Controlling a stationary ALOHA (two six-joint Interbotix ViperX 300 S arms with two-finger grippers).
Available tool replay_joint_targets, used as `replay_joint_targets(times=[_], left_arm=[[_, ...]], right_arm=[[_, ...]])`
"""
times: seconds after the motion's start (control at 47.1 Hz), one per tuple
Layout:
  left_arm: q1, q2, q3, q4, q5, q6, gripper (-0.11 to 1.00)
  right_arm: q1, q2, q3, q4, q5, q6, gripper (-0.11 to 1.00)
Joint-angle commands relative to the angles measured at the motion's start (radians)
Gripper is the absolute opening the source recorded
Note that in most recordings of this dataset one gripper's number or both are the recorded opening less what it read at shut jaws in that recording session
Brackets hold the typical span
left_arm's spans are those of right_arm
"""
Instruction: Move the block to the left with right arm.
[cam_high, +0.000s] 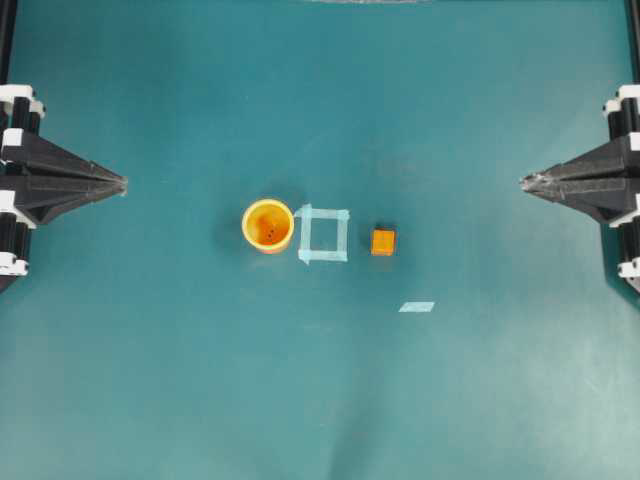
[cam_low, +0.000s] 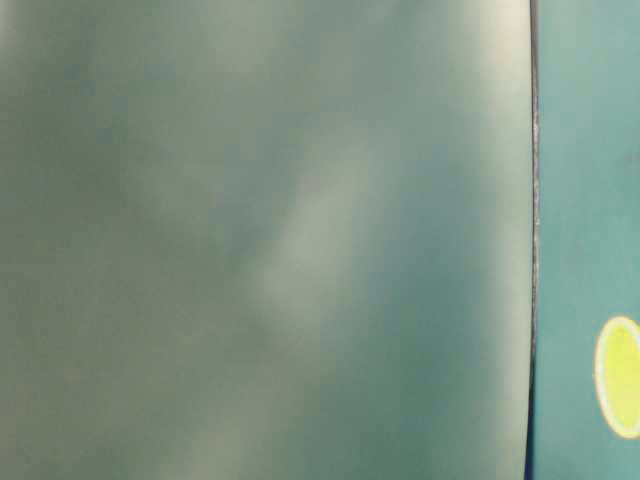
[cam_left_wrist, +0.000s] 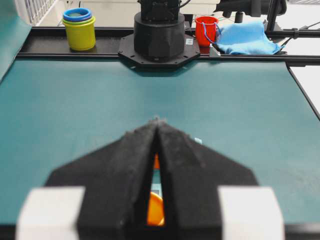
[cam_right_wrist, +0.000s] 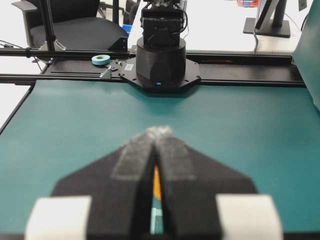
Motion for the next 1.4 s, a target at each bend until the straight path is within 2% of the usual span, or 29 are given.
replay_joint_targets(times=[0.0, 0.212, 0.34, 0.531, 0.616, 0.786, 0.871, 1.105, 1.381], left_arm=[[-0.002, 0.000, -0.025, 0.003, 0.031, -0.017, -0.01], [-0.002, -0.023, -0.026, 0.003, 0.064, -0.032, -0.01], [0.000, -0.034, -0.023, 0.005, 0.098, -0.032, -0.01], [-0.002, -0.055, -0.023, 0.005, 0.156, -0.032, -0.01], [0.000, -0.075, -0.023, 0.005, 0.176, -0.032, -0.01], [0.000, -0.126, -0.020, 0.005, 0.225, -0.032, -0.01], [0.000, -0.150, -0.021, 0.005, 0.253, -0.031, -0.01], [0.000, -0.219, -0.021, 0.005, 0.344, -0.032, -0.01], [0.000, -0.258, -0.025, 0.005, 0.403, -0.032, -0.01]], right_arm=[[0.003, 0.011, -0.008, 0.006, -0.003, 0.021, -0.01], [0.003, 0.083, -0.034, 0.006, 0.089, 0.072, 0.00], [0.003, 0.147, -0.058, 0.006, 0.091, 0.110, 0.00], [0.003, 0.250, -0.095, 0.006, 0.089, 0.120, 0.01], [0.003, 0.288, -0.114, 0.006, 0.089, 0.120, 0.08], [0.003, 0.368, -0.155, 0.006, 0.095, 0.121, 0.34], [0.003, 0.405, -0.172, 0.006, 0.097, 0.121, 0.42], [0.003, 0.523, -0.230, 0.006, 0.109, 0.121, 0.46], [0.003, 0.676, -0.341, 0.006, 0.206, 0.121, 0.58]])
